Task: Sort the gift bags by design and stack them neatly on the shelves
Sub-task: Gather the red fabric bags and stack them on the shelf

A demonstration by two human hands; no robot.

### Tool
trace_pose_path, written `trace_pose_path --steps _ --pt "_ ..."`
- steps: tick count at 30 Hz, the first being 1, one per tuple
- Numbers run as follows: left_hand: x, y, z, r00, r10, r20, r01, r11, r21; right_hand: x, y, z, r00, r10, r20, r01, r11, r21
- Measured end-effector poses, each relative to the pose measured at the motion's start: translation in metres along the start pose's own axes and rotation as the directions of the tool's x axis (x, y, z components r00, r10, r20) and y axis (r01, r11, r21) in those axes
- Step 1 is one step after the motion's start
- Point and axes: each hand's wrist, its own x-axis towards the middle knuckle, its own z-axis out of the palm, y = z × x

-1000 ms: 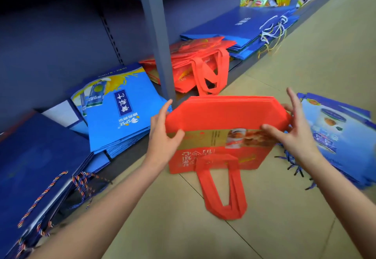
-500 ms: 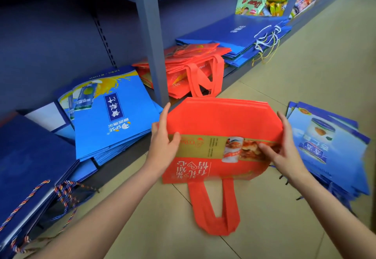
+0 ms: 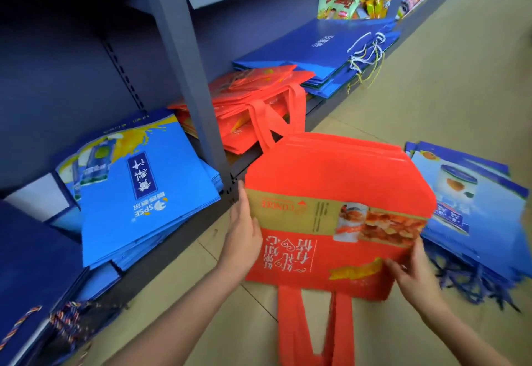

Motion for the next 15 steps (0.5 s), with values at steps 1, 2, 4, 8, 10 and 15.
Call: trace_pose_path --steps 1,2,4,8,10,15 --pt "0.007 0.010 -0.003 1.000 0.007 0.005 -0.007 0.999 0.031 0.013 -0.001 -0.005 0.999 -0.024 -0.045 0.023 1.000 -0.018" --pt "0.016 0.025 -0.005 0.999 0.035 0.000 -0.035 0.998 0.058 0.029 -0.013 -0.012 0.995 -0.044 -0.087 0.043 0.999 -0.013" --pt "0.037 0.060 -0.008 0.992 0.126 -0.013 -0.124 0.986 0.114 0.061 -0.044 -0.028 0.984 -0.071 -0.164 0.073 0.997 0.010" --pt "0.101 0.137 -0.016 0.988 0.134 -0.080 -0.119 0.979 0.165 0.129 -0.130 -0.059 0.946 -0.206 -0.251 0.163 0.969 -0.184" --pt "0.132 0.161 -0.028 0.981 0.136 -0.140 -0.107 0.975 0.195 0.160 -0.164 -0.063 0.937 -0.260 -0.232 0.204 0.949 -0.239" --pt "0.174 0.176 -0.064 0.970 -0.026 -0.243 0.135 0.887 0.442 0.243 -0.229 -0.022 0.971 -0.229 -0.067 0.199 0.933 -0.300"
